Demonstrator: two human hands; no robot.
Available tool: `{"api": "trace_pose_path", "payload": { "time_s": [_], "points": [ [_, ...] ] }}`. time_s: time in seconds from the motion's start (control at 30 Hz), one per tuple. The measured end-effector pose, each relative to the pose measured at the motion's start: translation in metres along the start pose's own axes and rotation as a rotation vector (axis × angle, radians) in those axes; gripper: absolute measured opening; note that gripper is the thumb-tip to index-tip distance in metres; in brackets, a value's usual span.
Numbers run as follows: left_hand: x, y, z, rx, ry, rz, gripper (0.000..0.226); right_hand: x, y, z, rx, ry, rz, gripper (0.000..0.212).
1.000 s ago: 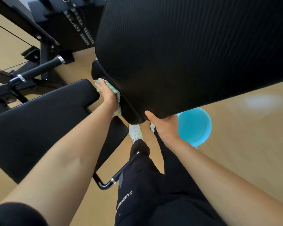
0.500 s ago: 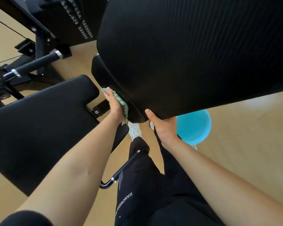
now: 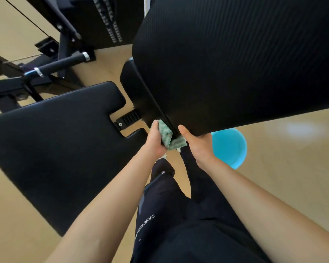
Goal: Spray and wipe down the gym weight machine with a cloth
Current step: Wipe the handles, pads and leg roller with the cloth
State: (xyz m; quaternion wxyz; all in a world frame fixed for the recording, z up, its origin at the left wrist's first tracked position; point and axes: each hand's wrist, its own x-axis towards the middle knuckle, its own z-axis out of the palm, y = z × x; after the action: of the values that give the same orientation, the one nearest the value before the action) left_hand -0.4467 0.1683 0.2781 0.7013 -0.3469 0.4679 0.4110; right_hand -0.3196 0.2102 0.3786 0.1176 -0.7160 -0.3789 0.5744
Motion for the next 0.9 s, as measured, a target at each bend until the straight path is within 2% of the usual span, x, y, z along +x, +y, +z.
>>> {"api": "trace_pose_path", "payload": {
  "time_s": [0.07, 0.17, 0.2, 0.23, 0.3, 0.37, 0.47, 0.6, 0.8, 0.9],
  "points": [
    [-0.014, -0.003, 0.003, -0.016, -0.031, -0.009, 0.074, -0.004, 0.002, -0.002, -0.032, -0.038, 0.02, 0.037],
    [-0.04, -0.011, 0.013, -0.053, -0.089, 0.018, 0.066, -0.013, 0.012, -0.006, 0.043, -0.112, 0.201, 0.084],
    [-0.048, -0.014, 0.016, -0.092, -0.108, 0.017, 0.064, -0.016, 0.014, -0.007, 0.109, -0.148, 0.295, 0.086],
    [-0.055, -0.016, 0.02, -0.118, -0.117, 0.015, 0.065, -0.02, 0.014, -0.009, 0.186, -0.194, 0.371, 0.073],
    [-0.072, -0.02, 0.029, -0.12, -0.136, 0.027, 0.066, -0.023, 0.012, -0.012, 0.291, -0.239, 0.409, 0.038],
    [-0.088, -0.024, 0.04, -0.065, -0.128, 0.055, 0.06, -0.023, 0.007, -0.015, 0.312, -0.175, 0.384, 0.026],
    [-0.101, -0.028, 0.051, 0.058, -0.101, 0.121, 0.06, -0.027, -0.002, -0.021, 0.298, -0.046, 0.379, 0.018],
    [-0.113, -0.03, 0.061, 0.203, -0.033, 0.184, 0.056, -0.04, -0.009, -0.039, 0.369, -0.024, 0.356, 0.019],
    [-0.143, -0.036, 0.071, 0.556, 0.042, 0.37, 0.027, -0.037, -0.048, -0.078, 0.744, 0.046, 0.322, 0.014],
    [-0.161, -0.045, 0.082, 0.689, 0.068, 0.503, 0.022, -0.045, -0.073, -0.097, 0.866, 0.052, 0.281, 0.012]
  ]
}}
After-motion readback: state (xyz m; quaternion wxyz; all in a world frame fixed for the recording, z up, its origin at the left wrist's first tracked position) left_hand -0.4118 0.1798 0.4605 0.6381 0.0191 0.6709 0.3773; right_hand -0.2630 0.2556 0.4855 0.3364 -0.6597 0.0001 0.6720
